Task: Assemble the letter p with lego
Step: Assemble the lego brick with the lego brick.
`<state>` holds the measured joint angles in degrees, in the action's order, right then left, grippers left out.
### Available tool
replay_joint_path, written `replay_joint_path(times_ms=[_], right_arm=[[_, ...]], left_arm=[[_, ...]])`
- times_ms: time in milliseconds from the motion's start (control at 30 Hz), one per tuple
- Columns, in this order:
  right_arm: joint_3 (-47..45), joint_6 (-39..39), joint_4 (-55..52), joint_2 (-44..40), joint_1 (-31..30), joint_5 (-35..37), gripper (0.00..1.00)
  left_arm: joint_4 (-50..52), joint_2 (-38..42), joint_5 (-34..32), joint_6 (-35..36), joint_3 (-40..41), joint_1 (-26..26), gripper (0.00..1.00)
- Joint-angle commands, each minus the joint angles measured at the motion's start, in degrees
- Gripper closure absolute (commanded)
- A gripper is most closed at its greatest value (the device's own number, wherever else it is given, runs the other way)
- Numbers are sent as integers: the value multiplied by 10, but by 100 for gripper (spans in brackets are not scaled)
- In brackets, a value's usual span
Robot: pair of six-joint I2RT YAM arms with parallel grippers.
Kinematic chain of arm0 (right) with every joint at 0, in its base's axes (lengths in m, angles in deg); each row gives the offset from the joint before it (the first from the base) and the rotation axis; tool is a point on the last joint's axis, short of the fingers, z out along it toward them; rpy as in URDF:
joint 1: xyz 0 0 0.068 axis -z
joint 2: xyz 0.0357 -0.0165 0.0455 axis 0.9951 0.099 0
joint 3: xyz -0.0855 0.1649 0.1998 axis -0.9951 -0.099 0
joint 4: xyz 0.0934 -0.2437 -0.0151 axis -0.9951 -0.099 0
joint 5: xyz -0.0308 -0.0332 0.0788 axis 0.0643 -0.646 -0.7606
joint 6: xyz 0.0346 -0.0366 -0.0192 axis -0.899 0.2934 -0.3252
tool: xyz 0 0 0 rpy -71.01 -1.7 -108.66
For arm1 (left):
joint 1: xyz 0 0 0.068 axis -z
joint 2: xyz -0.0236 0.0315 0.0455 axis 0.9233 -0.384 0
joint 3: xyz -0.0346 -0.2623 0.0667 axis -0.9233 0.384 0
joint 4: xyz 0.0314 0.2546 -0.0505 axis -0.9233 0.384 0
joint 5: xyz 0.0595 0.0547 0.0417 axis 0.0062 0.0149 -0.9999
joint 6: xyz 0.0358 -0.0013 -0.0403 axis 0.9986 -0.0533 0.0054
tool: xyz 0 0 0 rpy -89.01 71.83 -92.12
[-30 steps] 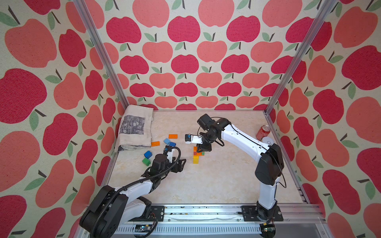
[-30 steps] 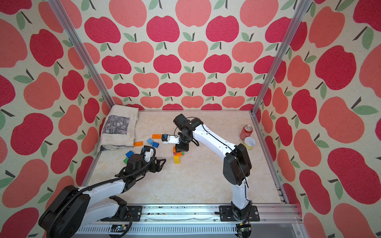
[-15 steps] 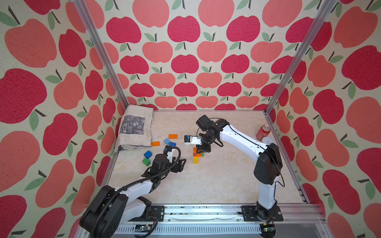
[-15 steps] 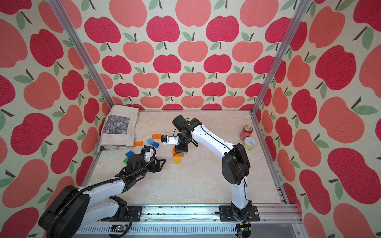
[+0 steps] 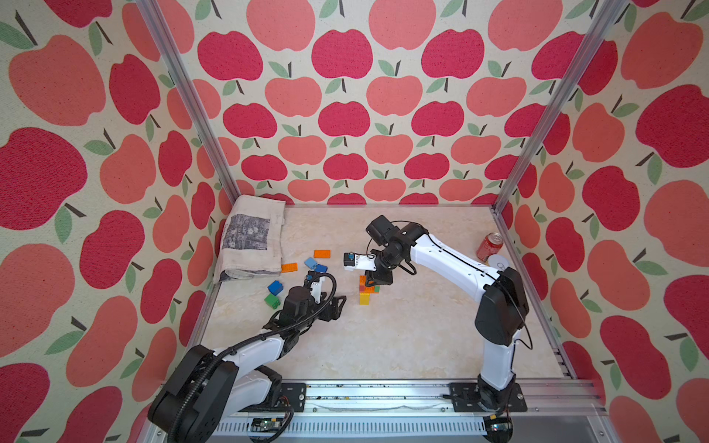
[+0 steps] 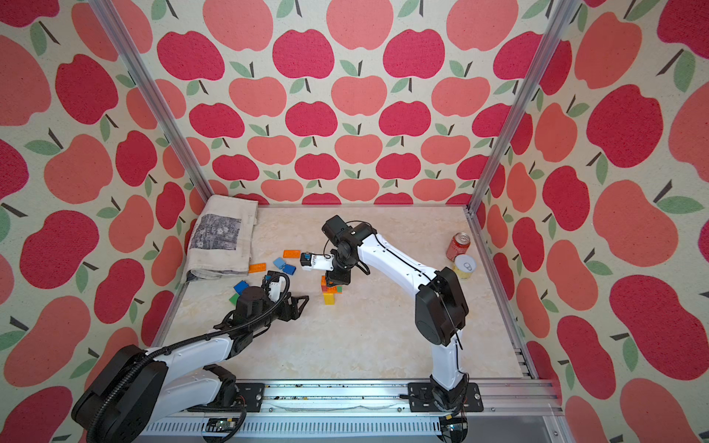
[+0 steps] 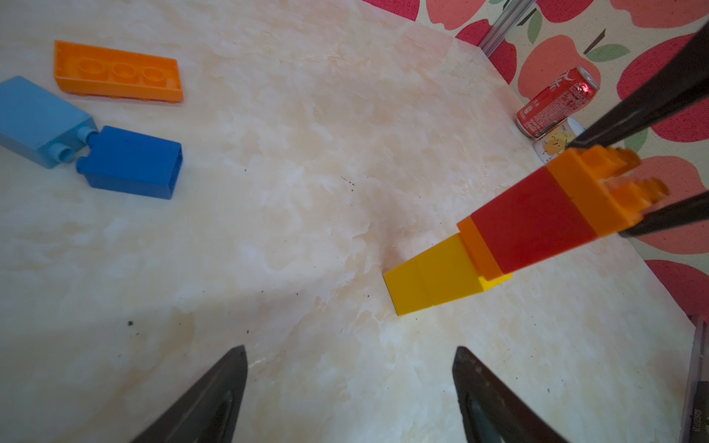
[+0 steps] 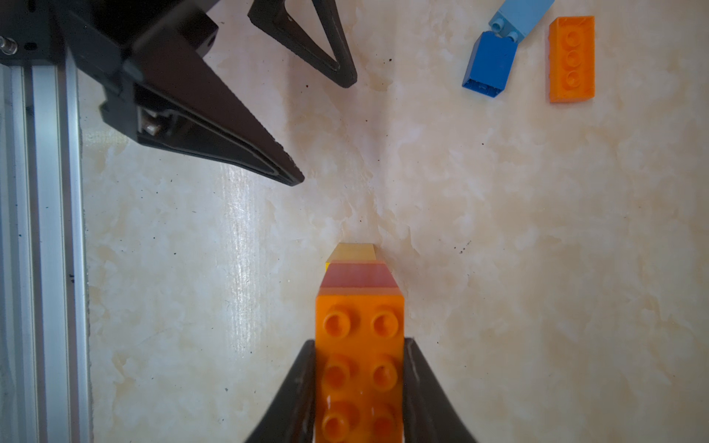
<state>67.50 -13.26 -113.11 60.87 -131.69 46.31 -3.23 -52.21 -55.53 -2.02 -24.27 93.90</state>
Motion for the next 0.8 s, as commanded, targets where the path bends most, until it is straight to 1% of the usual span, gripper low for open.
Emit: replay_joint_path(times_ms=[0, 767], right_arm=[[-17, 1, -20, -13, -2, -7, 84], [-21, 5, -5, -26, -3, -9, 84]], left_arm=[[-10, 1, -4, 4, -11, -4, 14], [-13, -10, 2, 2, -14, -4, 15]])
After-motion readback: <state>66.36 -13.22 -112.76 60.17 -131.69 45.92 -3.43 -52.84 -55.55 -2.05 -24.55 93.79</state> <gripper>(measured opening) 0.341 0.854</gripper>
